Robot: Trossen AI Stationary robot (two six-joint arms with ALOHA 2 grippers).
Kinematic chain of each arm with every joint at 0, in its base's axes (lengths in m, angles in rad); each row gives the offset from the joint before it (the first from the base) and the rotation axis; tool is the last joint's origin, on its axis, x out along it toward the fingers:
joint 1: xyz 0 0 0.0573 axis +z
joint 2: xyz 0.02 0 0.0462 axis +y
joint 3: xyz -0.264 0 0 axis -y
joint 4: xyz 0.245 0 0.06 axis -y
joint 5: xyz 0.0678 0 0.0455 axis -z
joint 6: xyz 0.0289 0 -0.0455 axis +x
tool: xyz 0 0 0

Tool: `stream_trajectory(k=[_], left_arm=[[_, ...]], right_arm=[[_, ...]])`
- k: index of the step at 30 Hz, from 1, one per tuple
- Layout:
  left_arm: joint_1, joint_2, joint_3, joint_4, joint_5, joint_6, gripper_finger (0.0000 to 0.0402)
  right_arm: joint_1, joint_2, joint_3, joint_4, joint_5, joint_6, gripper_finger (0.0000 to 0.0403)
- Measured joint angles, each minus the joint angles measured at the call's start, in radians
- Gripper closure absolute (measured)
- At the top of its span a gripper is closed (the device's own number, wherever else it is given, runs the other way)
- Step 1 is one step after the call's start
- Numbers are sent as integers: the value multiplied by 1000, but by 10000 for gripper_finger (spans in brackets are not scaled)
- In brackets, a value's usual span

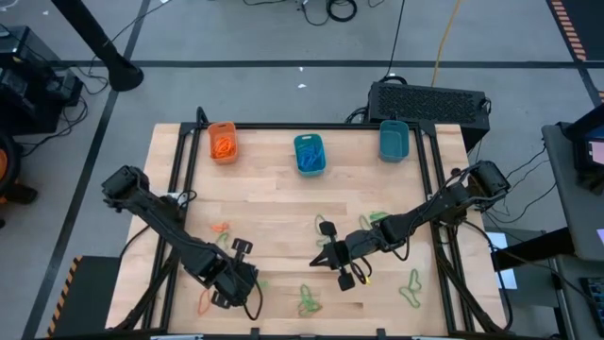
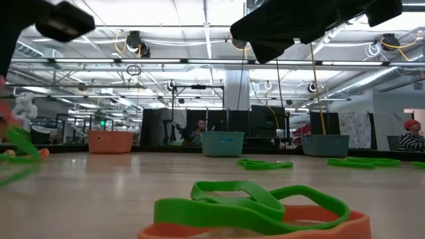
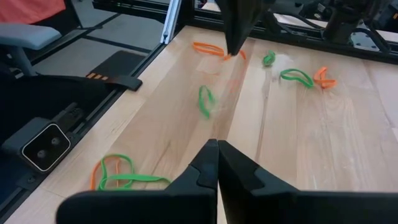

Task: Sort rubber bands into baskets
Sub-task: Put the orange rubber band into the orange bin

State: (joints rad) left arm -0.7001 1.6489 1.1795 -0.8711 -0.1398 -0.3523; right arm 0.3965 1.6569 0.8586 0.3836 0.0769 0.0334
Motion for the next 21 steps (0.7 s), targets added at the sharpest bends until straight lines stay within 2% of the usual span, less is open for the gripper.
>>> stream_trajectory(k=[10, 14, 17, 21], left_arm=[[2, -1, 79, -141, 45, -36, 400], [18, -1, 75, -229, -39, -131, 400], [41, -3, 75, -248, -109, -129, 400], [108, -25, 75, -236, -237, -74, 400]], right_arm=[[12, 0, 0, -1, -1, -9, 403], [11, 0, 0, 3, 0, -11, 403], [10, 0, 0, 23, 18, -16, 403], [0, 0, 0, 49, 163, -20, 403]])
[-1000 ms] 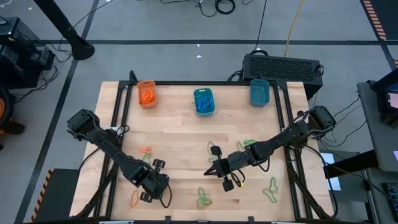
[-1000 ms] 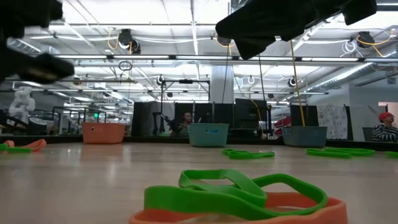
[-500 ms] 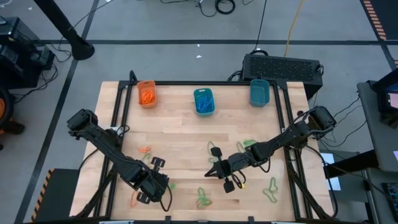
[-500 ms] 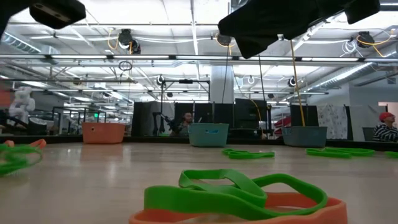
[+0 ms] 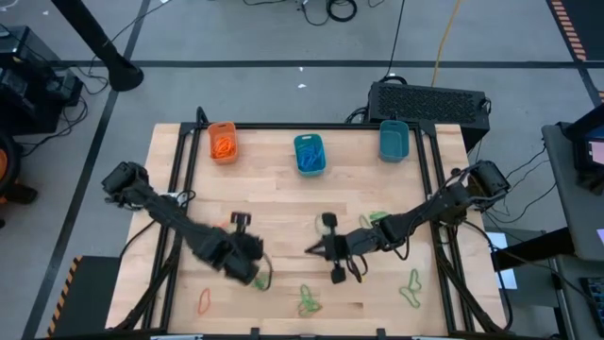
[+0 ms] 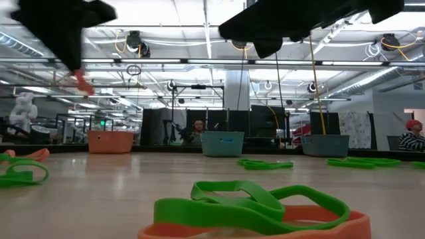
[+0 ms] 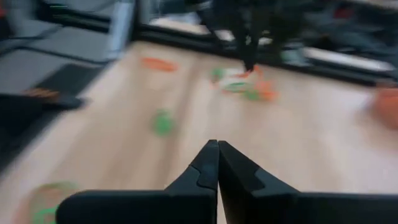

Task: Sort rubber bands into baskets
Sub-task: Put the orange rubber band into the orange bin

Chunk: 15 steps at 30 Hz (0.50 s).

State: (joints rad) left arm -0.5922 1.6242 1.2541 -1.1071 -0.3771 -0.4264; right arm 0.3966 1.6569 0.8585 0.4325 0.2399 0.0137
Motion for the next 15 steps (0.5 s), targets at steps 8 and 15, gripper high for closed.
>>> stream_trajectory(k=[8, 15], left_arm=[[238, -95, -18, 20, -69, 216, 400], [523, -316, -147, 87, -56, 321, 400]], right_arm=[[-66, 0, 0, 8, 141, -97, 403], [-221, 0, 0, -2, -146, -73, 403]])
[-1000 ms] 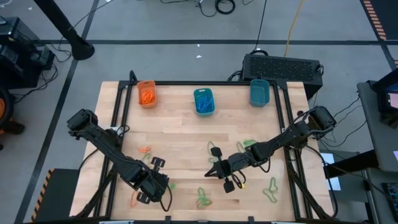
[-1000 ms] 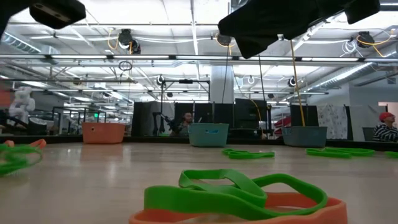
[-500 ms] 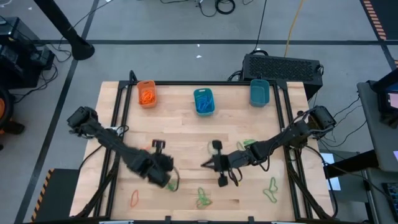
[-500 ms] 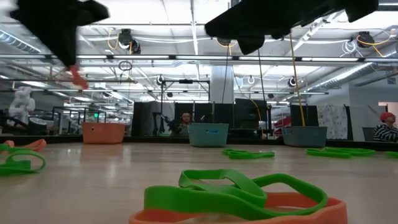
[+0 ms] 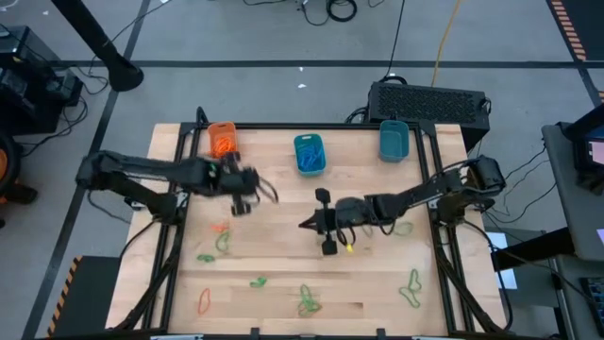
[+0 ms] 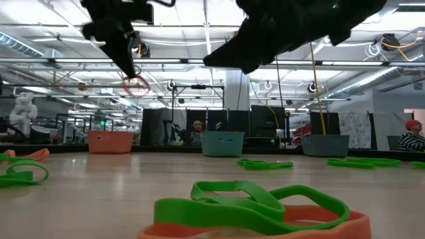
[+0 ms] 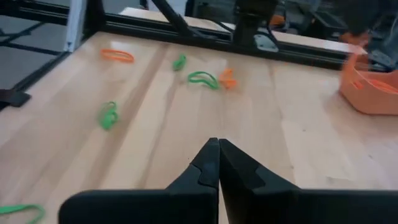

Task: Sort rubber bands into baskets
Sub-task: Put the orange rubber band into the orange bin

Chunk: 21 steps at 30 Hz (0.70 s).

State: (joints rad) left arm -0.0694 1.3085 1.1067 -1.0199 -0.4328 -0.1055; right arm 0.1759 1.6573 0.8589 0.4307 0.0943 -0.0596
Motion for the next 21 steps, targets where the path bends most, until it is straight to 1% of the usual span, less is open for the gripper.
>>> stream_trajectory(k=[2, 5, 8, 10, 15, 18, 21], left_arm=[[92, -68, -51, 73, 9, 31, 400], [237, -148, -110, 112, 14, 42, 400], [390, -192, -141, 117, 17, 43, 400], [484, -206, -151, 133, 40, 70, 400], [711, -181, -166, 167, 93, 88, 400], [827, -140, -166, 192, 162, 86, 400], [909, -86, -166, 214, 220, 91, 400]], right_arm=[[-37, 0, 0, -4, -18, -6, 403], [-88, 0, 0, -2, -19, -10, 403], [-125, 0, 0, -11, -19, -7, 403], [-142, 0, 0, -21, -29, -8, 403], [-192, 0, 0, -10, -144, -8, 403], [-214, 0, 0, -5, -150, -10, 403], [-238, 0, 0, -5, -153, -12, 403]])
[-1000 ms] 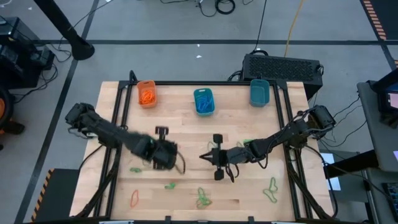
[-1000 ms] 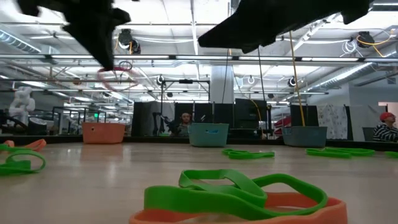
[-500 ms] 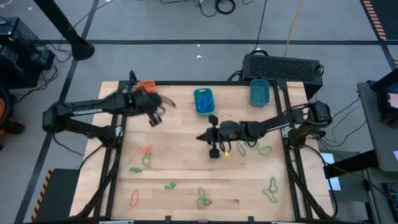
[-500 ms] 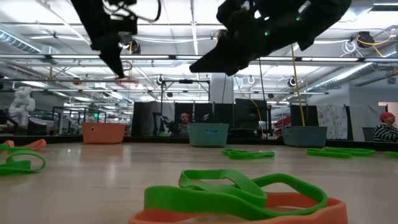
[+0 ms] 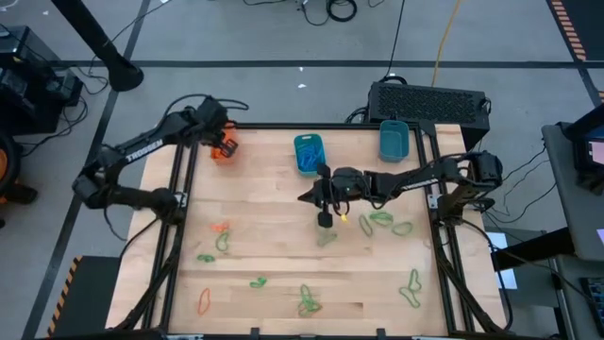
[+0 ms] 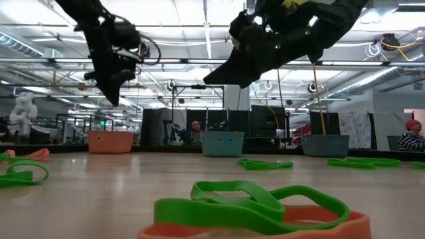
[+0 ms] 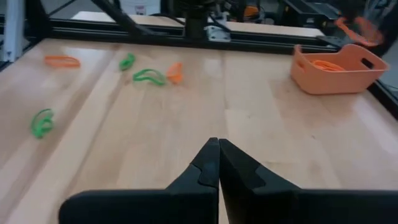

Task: Sort rubber bands into baskets
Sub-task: Put the orange rubber band into the orange bin

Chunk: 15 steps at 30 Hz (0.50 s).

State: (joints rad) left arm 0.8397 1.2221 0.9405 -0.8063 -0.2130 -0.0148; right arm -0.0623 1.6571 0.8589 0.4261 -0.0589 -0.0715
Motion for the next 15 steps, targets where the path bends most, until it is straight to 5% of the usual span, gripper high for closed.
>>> stream_trajectory(k=[15], left_arm=[[102, 180, 0, 73, 87, 2, 400]], right_arm=[[-73, 0, 0, -5, 8, -13, 403]])
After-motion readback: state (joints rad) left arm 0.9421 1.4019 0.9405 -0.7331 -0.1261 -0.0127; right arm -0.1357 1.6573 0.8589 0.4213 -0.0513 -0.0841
